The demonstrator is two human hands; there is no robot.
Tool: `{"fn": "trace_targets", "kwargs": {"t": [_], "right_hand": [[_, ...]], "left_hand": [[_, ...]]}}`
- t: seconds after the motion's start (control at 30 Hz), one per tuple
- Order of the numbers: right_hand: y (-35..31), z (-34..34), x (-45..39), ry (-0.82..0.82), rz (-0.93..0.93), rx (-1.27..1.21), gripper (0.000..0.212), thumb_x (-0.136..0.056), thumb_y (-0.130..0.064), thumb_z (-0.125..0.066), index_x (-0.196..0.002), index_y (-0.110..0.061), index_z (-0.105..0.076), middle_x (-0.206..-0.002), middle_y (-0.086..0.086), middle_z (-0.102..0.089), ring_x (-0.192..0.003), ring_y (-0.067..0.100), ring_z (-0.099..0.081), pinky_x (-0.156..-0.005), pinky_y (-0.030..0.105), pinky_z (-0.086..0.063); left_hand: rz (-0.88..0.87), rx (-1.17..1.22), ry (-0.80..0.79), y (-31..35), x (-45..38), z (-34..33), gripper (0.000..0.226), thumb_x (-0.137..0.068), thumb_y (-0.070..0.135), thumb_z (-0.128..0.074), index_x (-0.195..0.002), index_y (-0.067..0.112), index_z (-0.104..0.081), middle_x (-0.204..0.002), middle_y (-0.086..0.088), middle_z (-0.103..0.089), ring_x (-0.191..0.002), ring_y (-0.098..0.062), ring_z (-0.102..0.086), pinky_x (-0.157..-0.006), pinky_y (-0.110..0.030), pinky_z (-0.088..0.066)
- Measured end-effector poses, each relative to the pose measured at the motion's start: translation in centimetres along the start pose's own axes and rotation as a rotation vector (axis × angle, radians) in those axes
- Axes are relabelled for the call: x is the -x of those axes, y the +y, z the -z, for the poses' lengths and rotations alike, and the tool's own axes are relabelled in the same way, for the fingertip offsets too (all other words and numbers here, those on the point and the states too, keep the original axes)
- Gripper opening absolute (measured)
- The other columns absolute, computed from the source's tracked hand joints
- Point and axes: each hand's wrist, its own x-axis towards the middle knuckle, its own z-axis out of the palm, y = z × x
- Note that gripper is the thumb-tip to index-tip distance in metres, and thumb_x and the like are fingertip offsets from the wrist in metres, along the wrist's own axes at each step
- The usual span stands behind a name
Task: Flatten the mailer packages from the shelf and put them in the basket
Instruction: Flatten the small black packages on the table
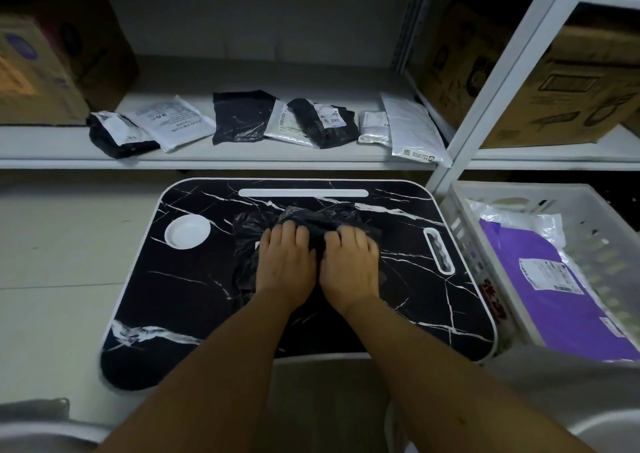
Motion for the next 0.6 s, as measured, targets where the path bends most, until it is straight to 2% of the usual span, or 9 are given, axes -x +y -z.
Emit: {"fn": "trace_targets", "kwargs": {"t": [0.07, 0.1, 0.2, 0.33, 0.43, 0.53, 0.6], "right_hand": [[0.3, -0.3, -0.3, -0.113, 0.001, -0.065, 0.041, -0.100, -0.029, -0.039, -0.139, -0.018, -0.043, -0.149, 0.003, -0.039, -0.143, 0.022, -0.025, -0.117, 0.043, -0.017], [0.7, -0.5, -0.2, -0.169, 0.009, -0.060, 0.046, -0.103, -0.031, -0.032, -0.147, -0.019, -0.033, -0.156, 0.001, -0.029, -0.148, 0.021, -0.014, -0.119, 0.042, -0.010], [1.7, -1.1, 0.2, -0.274, 0.017, -0.009, 0.051, -0.104, -0.040, -0.022, -0.153, -0.025, -0.018, -0.162, 0.000, -0.012, -0.150, 0.023, 0.000, -0.121, 0.045, -0.002], [1.8, -1.3, 0.3, -0.304, 0.000, 0.007, 0.052, -0.103, -0.042, -0.020, -0.153, -0.028, -0.017, -0.163, 0.004, -0.010, -0.150, 0.027, 0.001, -0.120, 0.048, -0.003], [1.7, -1.2, 0.2, -0.311, -0.021, 0.007, 0.051, -0.103, -0.042, -0.021, -0.153, -0.029, -0.019, -0.161, 0.004, -0.015, -0.149, 0.027, -0.007, -0.120, 0.047, -0.006], [1.8, -1.3, -0.2, -0.321, -0.059, -0.010, 0.051, -0.103, -0.042, -0.024, -0.152, -0.029, -0.022, -0.155, 0.003, -0.028, -0.142, 0.025, -0.022, -0.116, 0.043, -0.013], [1.9, -1.2, -0.5, -0.346, -0.088, -0.008, 0.052, -0.102, -0.043, -0.024, -0.152, -0.028, -0.021, -0.149, 0.003, -0.035, -0.137, 0.024, -0.028, -0.114, 0.043, -0.019]], "left_hand": [[-0.033, 0.008, -0.121, -0.1, -0.7, -0.2, 0.051, -0.100, 0.035, -0.030, -0.147, 0.015, -0.028, -0.156, -0.010, -0.022, -0.146, -0.026, -0.014, -0.118, -0.045, -0.015], [-0.056, 0.000, -0.186, -0.3, -1.0, -0.4, 0.054, -0.102, 0.036, -0.025, -0.151, 0.018, -0.017, -0.161, -0.004, -0.009, -0.149, -0.022, -0.001, -0.119, -0.046, -0.008], [-0.088, -0.042, -0.321, -0.8, -1.3, -0.8, 0.054, -0.103, 0.040, -0.016, -0.153, 0.025, -0.005, -0.162, 0.003, 0.003, -0.148, -0.016, 0.007, -0.119, -0.050, -0.004], [-0.063, -0.069, -0.368, -1.1, -1.2, -1.3, 0.054, -0.102, 0.042, -0.011, -0.153, 0.028, 0.001, -0.161, 0.003, 0.008, -0.148, -0.018, 0.009, -0.118, -0.053, -0.003], [-0.032, -0.064, -0.382, -0.9, -1.4, -1.5, 0.054, -0.102, 0.043, -0.011, -0.153, 0.031, 0.000, -0.162, 0.001, 0.005, -0.149, -0.021, 0.007, -0.117, -0.054, -0.005], [0.007, -0.050, -0.398, -0.7, -1.9, -1.5, 0.052, -0.101, 0.045, -0.012, -0.152, 0.035, -0.004, -0.162, 0.002, -0.005, -0.149, -0.022, -0.001, -0.117, -0.054, -0.007], [0.030, -0.070, -0.377, -0.5, -2.3, -1.4, 0.052, -0.101, 0.046, -0.014, -0.152, 0.035, -0.010, -0.158, 0.003, -0.020, -0.146, -0.022, -0.014, -0.115, -0.052, -0.016]]}}
